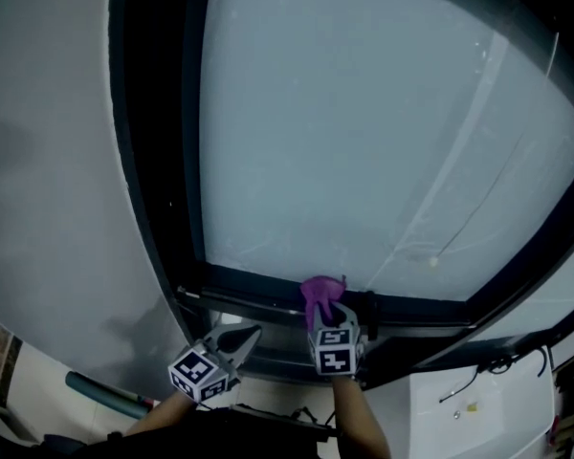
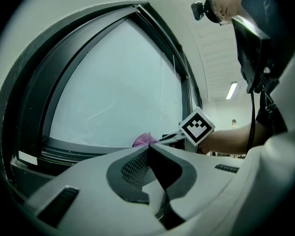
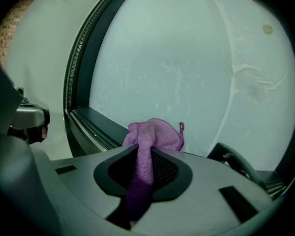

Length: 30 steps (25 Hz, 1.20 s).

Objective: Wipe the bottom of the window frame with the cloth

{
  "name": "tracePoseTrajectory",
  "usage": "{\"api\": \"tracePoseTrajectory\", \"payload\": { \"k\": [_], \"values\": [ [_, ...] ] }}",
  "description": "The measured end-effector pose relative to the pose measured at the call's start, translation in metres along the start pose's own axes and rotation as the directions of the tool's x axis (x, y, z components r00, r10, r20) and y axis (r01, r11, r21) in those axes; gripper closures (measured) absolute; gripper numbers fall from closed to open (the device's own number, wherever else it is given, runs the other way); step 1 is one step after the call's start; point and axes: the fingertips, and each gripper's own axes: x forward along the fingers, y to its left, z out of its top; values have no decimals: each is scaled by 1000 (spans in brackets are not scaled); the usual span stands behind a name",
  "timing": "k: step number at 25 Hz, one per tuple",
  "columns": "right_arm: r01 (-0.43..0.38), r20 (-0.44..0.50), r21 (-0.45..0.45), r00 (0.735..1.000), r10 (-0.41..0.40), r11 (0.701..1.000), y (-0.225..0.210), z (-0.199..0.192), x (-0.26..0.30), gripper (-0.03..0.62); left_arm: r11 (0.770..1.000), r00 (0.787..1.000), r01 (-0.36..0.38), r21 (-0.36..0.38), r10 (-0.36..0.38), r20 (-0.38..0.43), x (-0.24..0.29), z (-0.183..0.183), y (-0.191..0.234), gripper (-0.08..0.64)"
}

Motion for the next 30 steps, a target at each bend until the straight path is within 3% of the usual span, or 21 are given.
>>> {"api": "tracePoseTrajectory", "payload": {
  "k": [7,11,17,22,25,30],
  "values": [
    [89,12,41,996,-89,995,-16,-4,-5,517,999,999,41,13,-41,13,6,-2,4,558],
    [139,46,132,988,-146,982,-25,-3,-11,517,998,998,56,13,-56,13,5,-1,7,558],
    [148,96,363,976,-195,920,-41,-8,-22,517,997,997,81,10,-81,12,3,-1,5,558],
    [169,123,434,962,-244,885,-45,-11,-30,517,997,997,76,-2,-76,0,-3,-2,6,558],
    [159,146,522,951,-272,838,-46,-17,-35,517,997,997,76,-6,-76,-2,-4,-6,4,558],
    [45,214,737,931,-296,674,-66,-29,-45,517,996,996,84,-6,-84,-14,-3,-13,-3,558]
  ]
}}
